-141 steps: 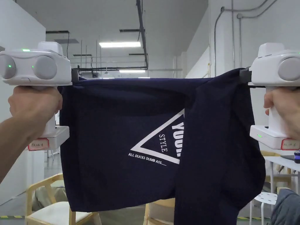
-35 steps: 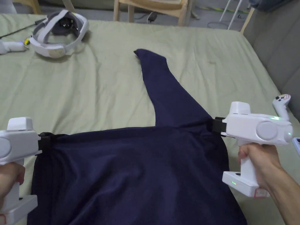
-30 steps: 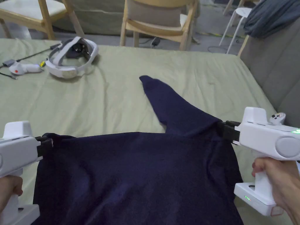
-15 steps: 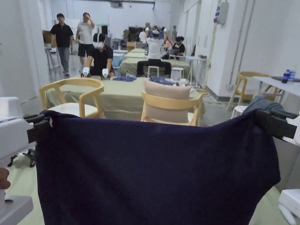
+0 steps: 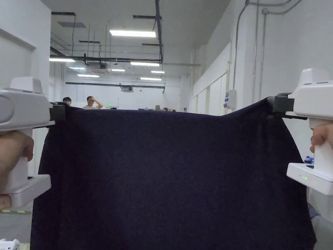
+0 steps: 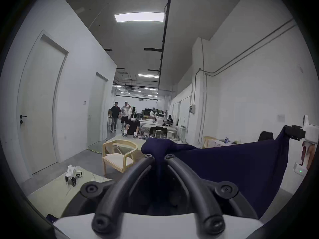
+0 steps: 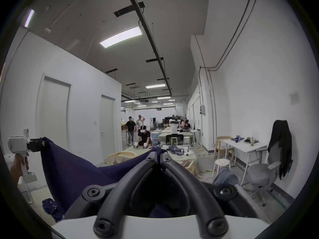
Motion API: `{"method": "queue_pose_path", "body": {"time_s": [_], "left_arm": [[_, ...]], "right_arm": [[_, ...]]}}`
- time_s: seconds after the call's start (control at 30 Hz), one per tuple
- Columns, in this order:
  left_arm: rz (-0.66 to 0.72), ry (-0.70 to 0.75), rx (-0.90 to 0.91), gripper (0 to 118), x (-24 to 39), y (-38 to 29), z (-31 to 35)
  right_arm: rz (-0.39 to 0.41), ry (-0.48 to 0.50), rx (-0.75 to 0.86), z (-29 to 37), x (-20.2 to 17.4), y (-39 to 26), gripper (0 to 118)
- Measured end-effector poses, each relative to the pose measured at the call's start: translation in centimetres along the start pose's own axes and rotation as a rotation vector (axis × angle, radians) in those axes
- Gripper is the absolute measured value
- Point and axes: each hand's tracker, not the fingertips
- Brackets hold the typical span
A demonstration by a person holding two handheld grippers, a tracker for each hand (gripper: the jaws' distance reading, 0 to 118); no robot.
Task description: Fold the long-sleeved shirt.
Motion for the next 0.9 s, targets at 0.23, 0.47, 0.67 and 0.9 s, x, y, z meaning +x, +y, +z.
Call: {"method": "queue_pose_path", "body": {"time_s": [0.23,0.47,0.67,0.9], "left_arm": [[-0.067,0.102,0.039,9,0.2,5.7,-8.1],[-0.061,0.131,0.076,9,-0.5,7.9,-14.9],[-0.048,0.134,0.126,9,-0.4,10.3,-17.3],[-0.073,0.117,0.121,9,-1.0,7.6,-17.1]], "right_arm": [[0.068,-0.042,0.042,-8.5,-1.6,5.0,0],[0.034,-0.071,0.087,-16.2,-2.1,6.5,0],[0.033,-0.104,0.154,-19.4,-2.4,7.6,0],[0.032,-0.068,0.17,-19.5,-1.5,4.4,0]]}}
